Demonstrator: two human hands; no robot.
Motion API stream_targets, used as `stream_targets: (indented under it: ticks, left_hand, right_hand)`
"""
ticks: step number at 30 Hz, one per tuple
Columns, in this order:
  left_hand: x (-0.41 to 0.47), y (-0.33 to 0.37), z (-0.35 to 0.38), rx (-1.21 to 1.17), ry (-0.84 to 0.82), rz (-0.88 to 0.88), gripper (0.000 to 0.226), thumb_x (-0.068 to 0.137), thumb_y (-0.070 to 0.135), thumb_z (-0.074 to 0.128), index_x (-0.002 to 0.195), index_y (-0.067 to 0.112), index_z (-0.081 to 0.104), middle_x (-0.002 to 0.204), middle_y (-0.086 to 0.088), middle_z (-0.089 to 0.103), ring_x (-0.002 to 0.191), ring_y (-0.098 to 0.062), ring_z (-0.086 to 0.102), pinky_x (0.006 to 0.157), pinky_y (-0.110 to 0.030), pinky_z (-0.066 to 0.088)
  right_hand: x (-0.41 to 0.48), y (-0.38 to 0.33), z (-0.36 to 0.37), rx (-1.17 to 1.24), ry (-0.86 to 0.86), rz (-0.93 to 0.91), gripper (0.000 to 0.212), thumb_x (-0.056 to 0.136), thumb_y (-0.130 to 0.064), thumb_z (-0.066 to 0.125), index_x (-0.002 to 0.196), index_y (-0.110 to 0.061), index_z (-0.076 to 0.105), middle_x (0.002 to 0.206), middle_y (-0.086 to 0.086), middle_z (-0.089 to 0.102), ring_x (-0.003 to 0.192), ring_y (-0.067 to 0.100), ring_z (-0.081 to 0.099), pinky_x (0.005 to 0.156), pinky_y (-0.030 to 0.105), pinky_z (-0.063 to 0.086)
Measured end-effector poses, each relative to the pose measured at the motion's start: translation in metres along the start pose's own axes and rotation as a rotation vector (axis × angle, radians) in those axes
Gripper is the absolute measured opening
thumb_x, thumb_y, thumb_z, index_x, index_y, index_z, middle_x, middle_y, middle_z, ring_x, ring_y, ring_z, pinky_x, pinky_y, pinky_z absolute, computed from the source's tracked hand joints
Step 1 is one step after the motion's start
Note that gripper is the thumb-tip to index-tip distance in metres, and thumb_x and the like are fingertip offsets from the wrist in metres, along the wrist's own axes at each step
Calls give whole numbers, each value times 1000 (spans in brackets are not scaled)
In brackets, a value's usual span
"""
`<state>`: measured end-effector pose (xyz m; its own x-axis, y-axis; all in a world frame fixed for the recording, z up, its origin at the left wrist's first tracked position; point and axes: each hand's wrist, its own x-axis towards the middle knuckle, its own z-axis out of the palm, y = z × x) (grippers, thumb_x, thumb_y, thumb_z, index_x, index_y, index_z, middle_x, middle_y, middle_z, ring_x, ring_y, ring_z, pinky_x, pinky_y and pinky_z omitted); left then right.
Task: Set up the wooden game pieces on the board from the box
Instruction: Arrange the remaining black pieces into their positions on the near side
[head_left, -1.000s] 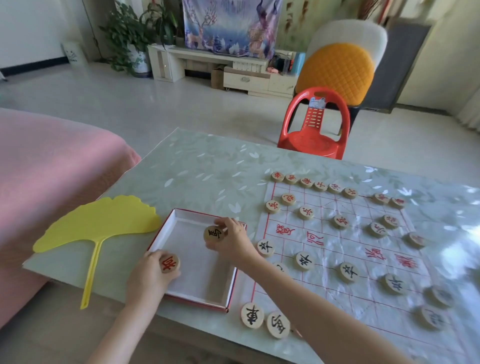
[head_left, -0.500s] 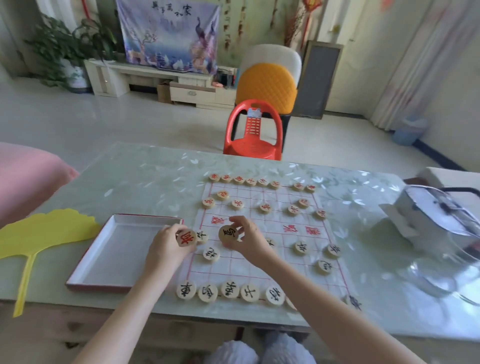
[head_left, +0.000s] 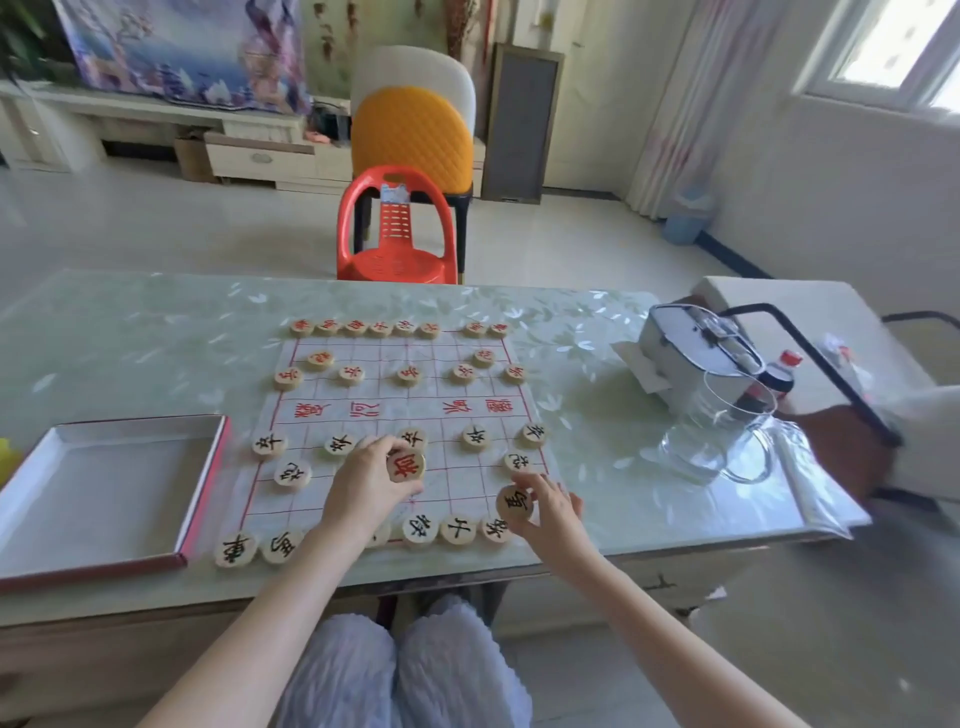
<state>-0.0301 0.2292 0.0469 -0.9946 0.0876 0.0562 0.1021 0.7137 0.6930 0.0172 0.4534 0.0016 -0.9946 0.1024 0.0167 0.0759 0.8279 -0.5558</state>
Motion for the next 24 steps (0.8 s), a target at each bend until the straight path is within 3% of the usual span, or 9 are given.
stream_targets:
  ticks: [3,9,15,20,24]
  left_hand:
    - [0,11,15,9,-35,7,47,69,24,78,112,19,59,113,0,55,99,-19,55,80,-28,45]
    - [4,18,28,27,-33,6,46,69,23,78,110,19,59,110,0,55,95,-17,53,80,-28,45]
    - [8,16,34,21,-48,3,49,70,25,78,114,19,58,113,1,55,95,-15,53,77,-23,40]
    - [9,13,37,21,-60,-4,50,70,26,78,115,19,57,114,1,54,100,-16,54,79,-23,41]
    - [13,10,40,18,-66,-17,51,70,26,78,116,19,56,115,1,54,95,-13,50,78,-23,39]
  right_hand:
    - [-4,23,-6,-91,1,37,54,81,-24,64,131,-27,43,131,-9,49,123,17,29,77,25,10]
    - [-4,37,-4,-156,-38,18,55,84,-25,61,134,-28,39,133,-11,48,124,19,26,80,26,8]
    - [1,40,2,-171,-85,6,56,83,-22,61,134,-26,38,133,-11,47,129,21,24,96,29,8]
    - [0,45,10,-214,-112,-1,55,85,-24,58,136,-26,37,140,-11,40,132,19,21,99,28,7]
    - [3,38,9,-117,-106,5,58,83,-26,60,136,-27,38,141,-11,38,134,18,20,103,31,14]
